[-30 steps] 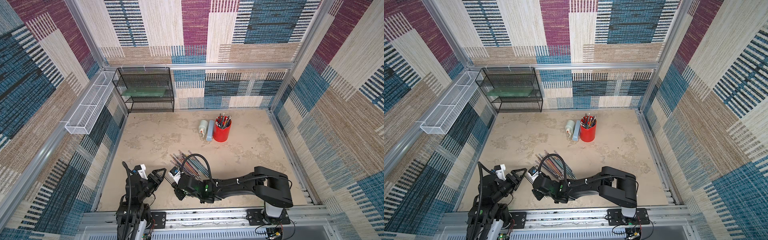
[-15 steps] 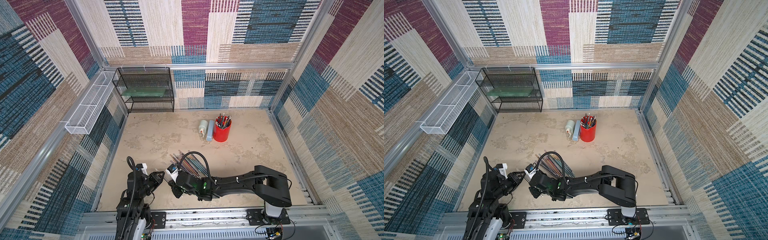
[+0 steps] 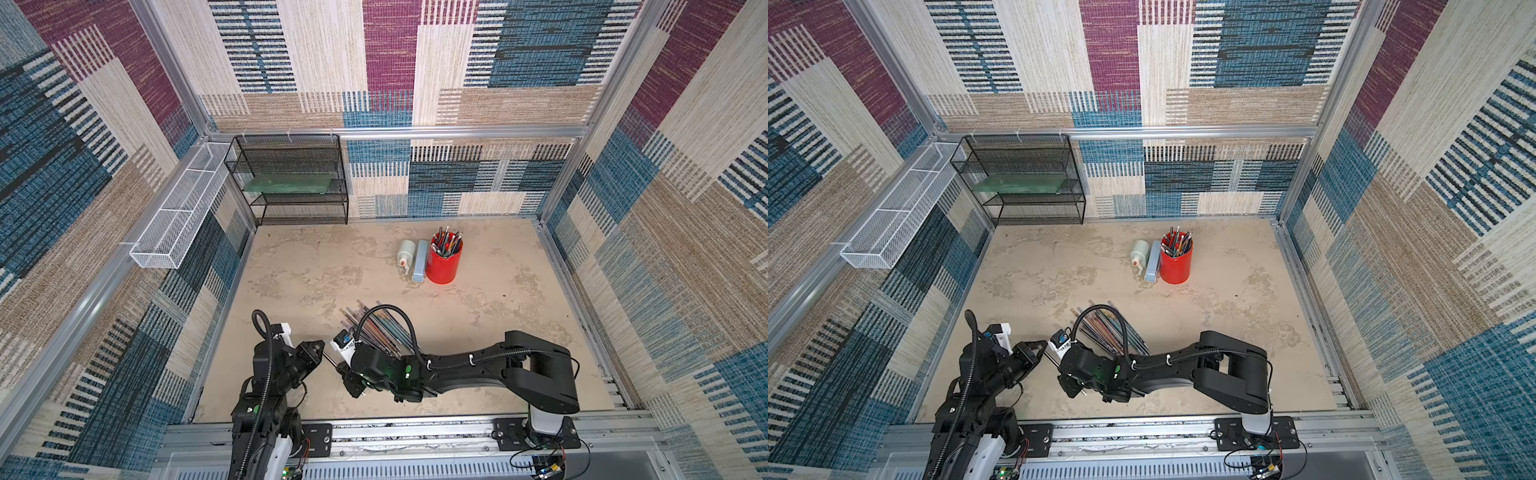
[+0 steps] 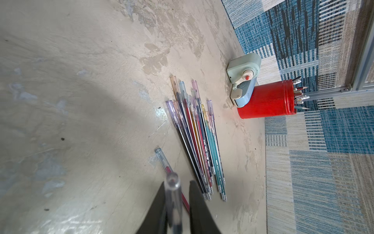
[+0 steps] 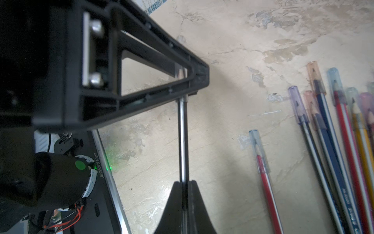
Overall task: Remove the protective cover of the pencils
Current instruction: Remove the protective sleeve from the pencil.
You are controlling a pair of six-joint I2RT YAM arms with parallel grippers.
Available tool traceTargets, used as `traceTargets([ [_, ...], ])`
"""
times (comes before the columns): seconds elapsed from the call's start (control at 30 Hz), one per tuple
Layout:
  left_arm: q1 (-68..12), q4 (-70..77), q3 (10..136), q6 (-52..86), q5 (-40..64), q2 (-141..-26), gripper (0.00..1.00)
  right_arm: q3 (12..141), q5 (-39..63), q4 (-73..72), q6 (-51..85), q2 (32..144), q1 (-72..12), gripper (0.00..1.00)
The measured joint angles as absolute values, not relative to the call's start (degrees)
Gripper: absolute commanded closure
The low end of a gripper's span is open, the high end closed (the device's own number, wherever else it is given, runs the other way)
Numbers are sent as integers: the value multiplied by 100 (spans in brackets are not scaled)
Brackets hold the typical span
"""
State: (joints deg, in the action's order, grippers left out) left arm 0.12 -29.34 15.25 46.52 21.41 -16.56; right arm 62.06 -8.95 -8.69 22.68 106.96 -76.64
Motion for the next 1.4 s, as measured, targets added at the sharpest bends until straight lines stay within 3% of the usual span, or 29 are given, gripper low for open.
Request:
traceTargets([
  [0.27, 10, -2891, 1455, 4657, 2211, -1656, 96, 6117, -854, -880, 2272, 10634, -7662, 100],
  [0.47, 10, -2836, 1444, 4659, 2241, -1656, 97, 6123, -740, -875, 2316, 10632, -7642, 70],
  [0.63, 10, -2749, 1417, 4676, 2248, -1660, 98, 6132, -703, -878, 2316, 10643, -7592, 67],
  [0.8, 10, -2633, 1402, 4744, 2250, -1671, 100, 6261, -642, -895, 2316, 10812, -7524, 74],
  [1.0, 10, -2600, 1376, 4807, 2265, -1675, 100, 6265, -499, -921, 2335, 10871, -7509, 100],
  [1.4, 5, -2370, 1382, 4829, 1909, -2115, 100, 5518, -449, -1219, 2379, 10394, -7568, 100],
])
